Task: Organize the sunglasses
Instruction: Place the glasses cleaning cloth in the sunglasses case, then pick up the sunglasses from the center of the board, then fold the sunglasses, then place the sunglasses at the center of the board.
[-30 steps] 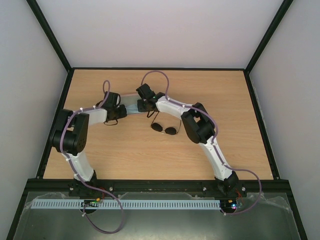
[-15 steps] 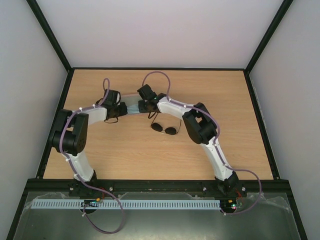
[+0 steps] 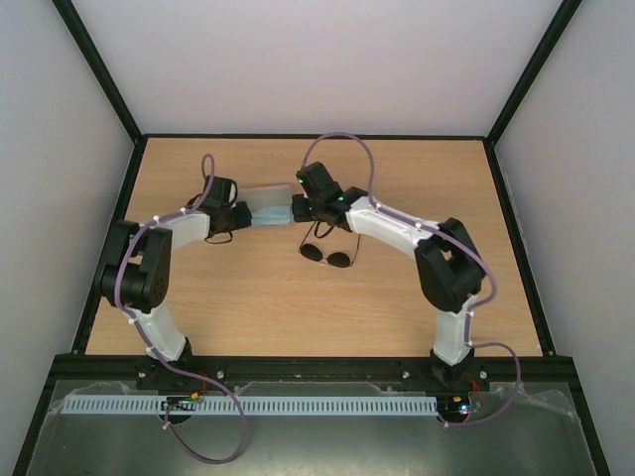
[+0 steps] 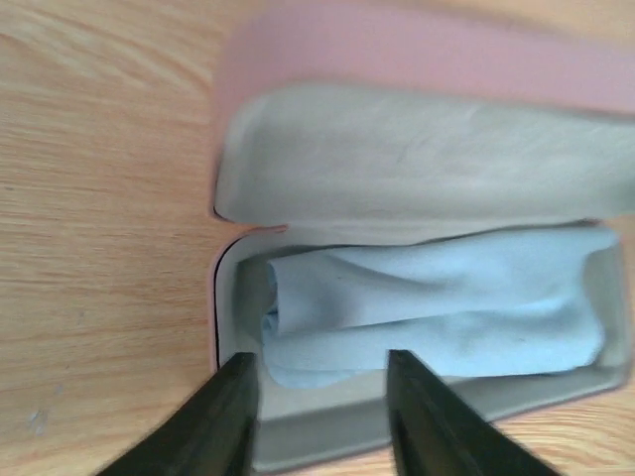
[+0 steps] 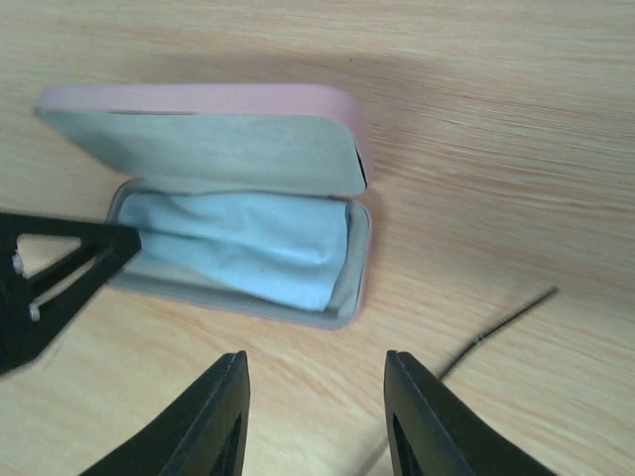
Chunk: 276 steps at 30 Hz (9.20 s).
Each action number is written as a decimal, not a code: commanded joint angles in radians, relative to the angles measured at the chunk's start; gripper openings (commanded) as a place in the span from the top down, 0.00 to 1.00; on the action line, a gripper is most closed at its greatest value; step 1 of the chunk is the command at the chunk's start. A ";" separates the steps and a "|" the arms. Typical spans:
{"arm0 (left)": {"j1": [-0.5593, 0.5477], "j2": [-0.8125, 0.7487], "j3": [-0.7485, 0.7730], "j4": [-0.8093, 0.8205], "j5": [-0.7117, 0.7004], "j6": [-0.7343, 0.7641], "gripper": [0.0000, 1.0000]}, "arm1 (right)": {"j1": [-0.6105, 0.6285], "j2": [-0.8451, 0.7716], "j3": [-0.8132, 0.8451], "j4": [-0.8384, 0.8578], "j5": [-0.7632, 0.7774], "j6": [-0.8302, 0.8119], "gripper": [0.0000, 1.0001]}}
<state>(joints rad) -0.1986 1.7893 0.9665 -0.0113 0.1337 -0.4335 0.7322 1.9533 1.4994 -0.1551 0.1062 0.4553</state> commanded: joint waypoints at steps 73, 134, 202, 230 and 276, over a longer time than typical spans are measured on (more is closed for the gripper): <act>-0.742 -0.547 -0.167 -0.013 -0.169 -0.243 0.01 | -0.054 -0.963 -0.739 -0.168 -0.057 0.204 0.02; -0.405 -0.654 -0.342 0.007 -0.075 -0.138 0.01 | -0.202 -0.082 -0.356 -0.176 0.102 0.135 0.56; -0.667 -0.360 -0.237 0.033 -0.061 -0.116 0.56 | 0.143 -0.556 -0.598 -0.164 0.120 0.114 0.99; -0.527 -0.817 -0.384 -0.142 -0.097 -0.220 0.52 | 0.057 -0.436 -0.691 -0.028 0.188 0.250 0.99; -0.794 -0.422 -0.556 0.294 -0.166 -0.430 0.83 | 0.005 -0.589 -0.694 -0.010 0.074 0.151 0.79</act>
<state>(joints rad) -0.9855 1.3281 0.3923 0.2432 0.0044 -0.8551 0.7399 1.3514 0.7578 -0.1383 0.2264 0.7094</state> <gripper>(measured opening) 0.204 0.288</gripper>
